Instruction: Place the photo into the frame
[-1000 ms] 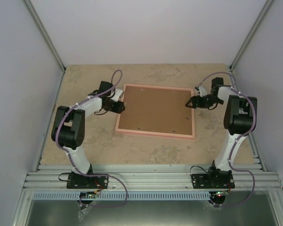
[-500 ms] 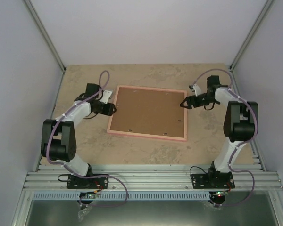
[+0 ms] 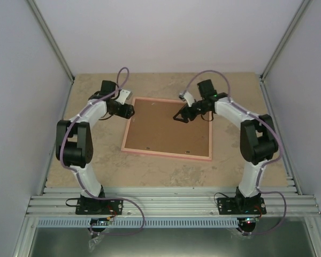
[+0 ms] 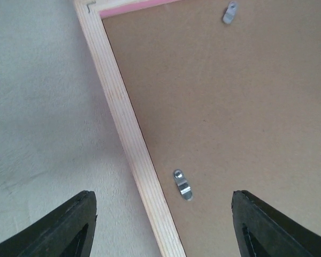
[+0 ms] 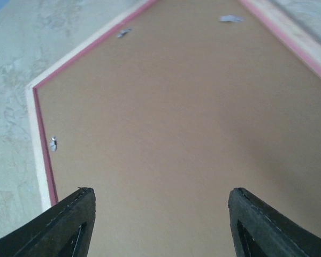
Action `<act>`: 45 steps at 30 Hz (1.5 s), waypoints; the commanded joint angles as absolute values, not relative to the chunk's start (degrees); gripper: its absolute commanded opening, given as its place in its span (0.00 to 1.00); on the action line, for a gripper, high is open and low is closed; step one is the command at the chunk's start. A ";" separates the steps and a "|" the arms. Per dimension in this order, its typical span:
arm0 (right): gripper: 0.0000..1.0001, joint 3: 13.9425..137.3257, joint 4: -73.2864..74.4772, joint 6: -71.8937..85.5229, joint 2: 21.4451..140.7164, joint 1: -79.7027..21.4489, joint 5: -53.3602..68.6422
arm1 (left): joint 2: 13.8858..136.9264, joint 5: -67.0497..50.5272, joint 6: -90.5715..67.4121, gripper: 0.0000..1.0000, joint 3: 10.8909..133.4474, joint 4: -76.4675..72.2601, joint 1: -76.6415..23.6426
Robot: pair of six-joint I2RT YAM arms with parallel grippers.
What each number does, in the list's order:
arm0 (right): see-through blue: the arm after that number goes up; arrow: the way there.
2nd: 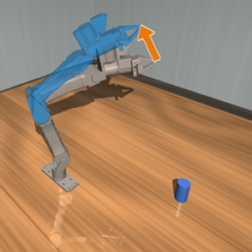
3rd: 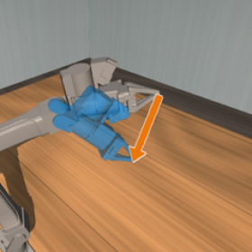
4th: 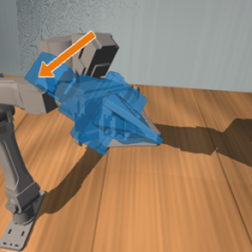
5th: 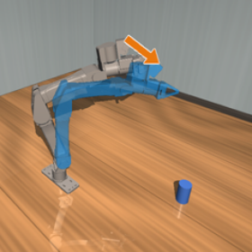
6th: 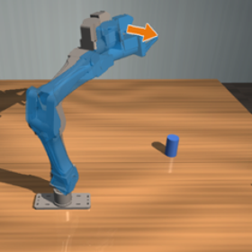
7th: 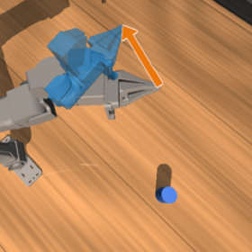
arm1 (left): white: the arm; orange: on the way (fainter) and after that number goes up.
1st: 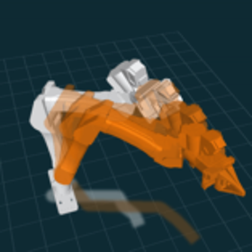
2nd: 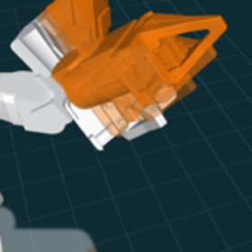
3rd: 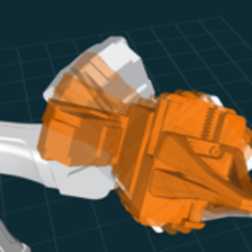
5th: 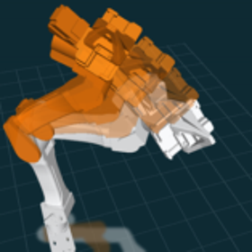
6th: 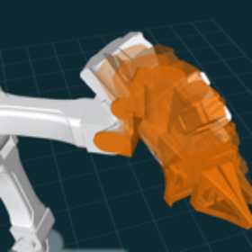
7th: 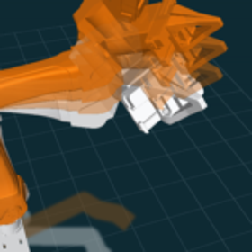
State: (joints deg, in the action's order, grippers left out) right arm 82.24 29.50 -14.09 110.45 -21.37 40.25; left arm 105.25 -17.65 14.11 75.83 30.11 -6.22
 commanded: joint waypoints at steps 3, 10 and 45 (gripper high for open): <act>0.60 87.13 22.55 -7.38 118.80 -28.40 39.81 | 111.43 -17.47 13.00 0.71 79.87 32.73 -6.68; 0.46 93.94 13.79 0.61 126.17 -34.44 40.07 | 113.54 -17.12 12.64 0.66 79.41 32.07 -6.77; 0.20 96.11 4.83 12.11 142.71 -36.55 33.68 | 117.34 -11.01 16.59 0.52 79.33 30.37 -9.67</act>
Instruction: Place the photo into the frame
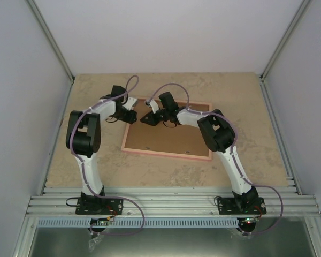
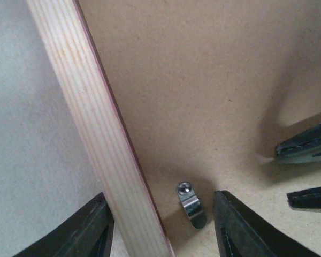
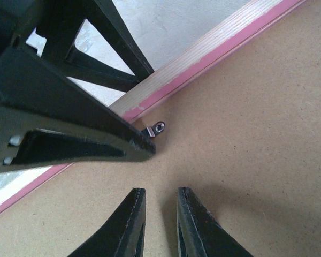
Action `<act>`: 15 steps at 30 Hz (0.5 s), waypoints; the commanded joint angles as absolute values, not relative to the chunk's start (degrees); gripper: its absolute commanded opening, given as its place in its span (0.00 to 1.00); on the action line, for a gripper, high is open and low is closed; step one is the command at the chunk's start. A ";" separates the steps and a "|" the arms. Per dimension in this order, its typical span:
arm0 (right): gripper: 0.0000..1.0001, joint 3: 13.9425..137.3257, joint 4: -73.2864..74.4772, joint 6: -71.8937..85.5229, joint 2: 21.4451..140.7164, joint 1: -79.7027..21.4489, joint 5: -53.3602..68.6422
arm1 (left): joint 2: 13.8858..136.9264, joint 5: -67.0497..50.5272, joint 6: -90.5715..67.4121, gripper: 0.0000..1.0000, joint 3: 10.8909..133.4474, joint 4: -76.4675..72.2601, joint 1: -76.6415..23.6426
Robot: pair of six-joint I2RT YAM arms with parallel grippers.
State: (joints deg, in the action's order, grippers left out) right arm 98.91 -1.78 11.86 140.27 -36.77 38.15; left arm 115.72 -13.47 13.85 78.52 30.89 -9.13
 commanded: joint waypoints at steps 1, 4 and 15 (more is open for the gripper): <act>0.20 96.10 4.83 12.08 142.75 -36.50 33.66 | 117.41 -10.35 17.41 0.49 79.16 30.22 -9.67; 0.19 96.07 4.93 11.91 142.82 -36.47 33.63 | 117.50 -9.18 19.04 0.40 78.71 29.91 -9.67; 0.19 96.06 5.01 11.38 142.76 -36.39 33.43 | 117.10 -9.02 22.85 0.13 78.84 30.84 -9.67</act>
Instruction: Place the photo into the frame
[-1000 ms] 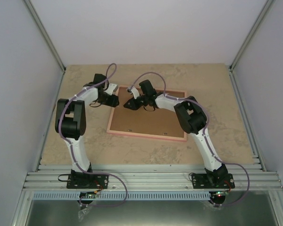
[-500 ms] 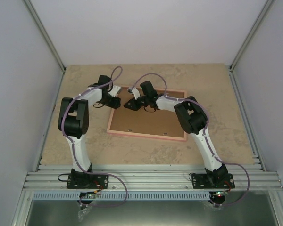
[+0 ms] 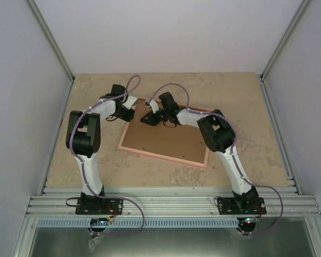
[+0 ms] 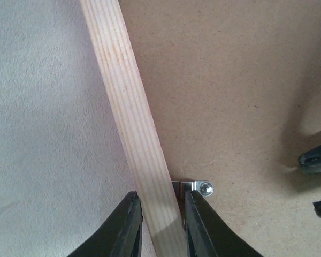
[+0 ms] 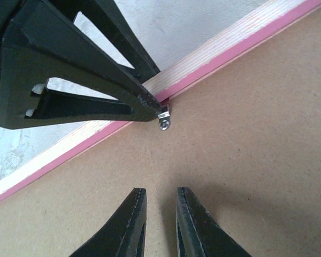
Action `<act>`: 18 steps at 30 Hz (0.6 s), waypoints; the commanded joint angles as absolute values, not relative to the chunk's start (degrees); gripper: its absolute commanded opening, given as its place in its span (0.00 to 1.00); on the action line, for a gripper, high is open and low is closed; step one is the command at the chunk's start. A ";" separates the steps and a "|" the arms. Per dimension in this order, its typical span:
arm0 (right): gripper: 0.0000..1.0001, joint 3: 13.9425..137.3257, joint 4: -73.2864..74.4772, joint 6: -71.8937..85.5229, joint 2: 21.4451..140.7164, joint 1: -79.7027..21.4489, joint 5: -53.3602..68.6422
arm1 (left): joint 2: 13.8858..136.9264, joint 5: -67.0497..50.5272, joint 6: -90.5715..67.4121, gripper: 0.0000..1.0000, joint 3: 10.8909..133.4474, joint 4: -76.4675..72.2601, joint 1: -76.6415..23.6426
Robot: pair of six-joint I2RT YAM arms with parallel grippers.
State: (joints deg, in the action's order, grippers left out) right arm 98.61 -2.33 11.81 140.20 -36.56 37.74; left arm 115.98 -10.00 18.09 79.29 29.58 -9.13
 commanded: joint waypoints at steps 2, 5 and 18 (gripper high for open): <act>0.19 96.07 5.09 11.27 142.77 -36.43 33.40 | 116.72 -10.16 22.78 0.13 78.85 31.14 -9.67; 0.19 95.78 5.18 11.10 142.63 -36.41 33.86 | 115.00 -13.27 21.98 0.23 77.91 30.90 -9.67; 0.36 96.37 12.18 -0.46 127.50 -36.30 41.30 | 97.16 -24.03 29.47 0.75 70.01 31.55 -6.51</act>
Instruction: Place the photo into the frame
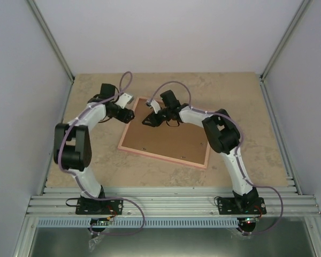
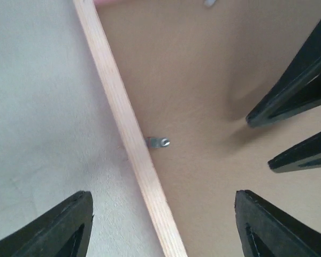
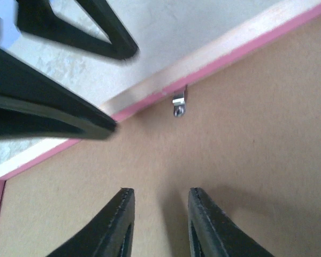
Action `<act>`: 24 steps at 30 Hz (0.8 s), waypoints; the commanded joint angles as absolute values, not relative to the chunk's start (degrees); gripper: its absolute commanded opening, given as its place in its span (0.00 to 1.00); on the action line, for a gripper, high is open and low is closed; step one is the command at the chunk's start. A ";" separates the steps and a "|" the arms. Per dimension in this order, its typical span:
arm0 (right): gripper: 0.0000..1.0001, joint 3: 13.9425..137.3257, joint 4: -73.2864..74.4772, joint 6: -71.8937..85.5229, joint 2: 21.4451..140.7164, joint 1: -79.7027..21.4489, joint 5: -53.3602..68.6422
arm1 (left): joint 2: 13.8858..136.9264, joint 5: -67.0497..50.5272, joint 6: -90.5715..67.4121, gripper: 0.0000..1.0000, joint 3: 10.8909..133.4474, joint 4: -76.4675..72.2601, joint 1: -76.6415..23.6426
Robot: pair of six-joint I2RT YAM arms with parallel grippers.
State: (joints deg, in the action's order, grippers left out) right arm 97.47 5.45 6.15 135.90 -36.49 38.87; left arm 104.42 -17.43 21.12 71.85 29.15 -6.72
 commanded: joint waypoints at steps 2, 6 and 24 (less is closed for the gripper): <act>0.36 94.15 14.79 -3.28 123.74 -36.30 41.49 | 93.66 -25.38 34.18 0.77 67.42 33.50 -6.61; 0.33 84.89 17.15 -4.58 117.32 -36.45 42.53 | 84.90 -28.19 46.22 0.78 57.85 34.33 -8.09; 0.25 70.69 15.56 -1.24 123.66 -36.42 41.61 | 83.03 -18.25 76.10 0.71 44.02 29.50 -25.64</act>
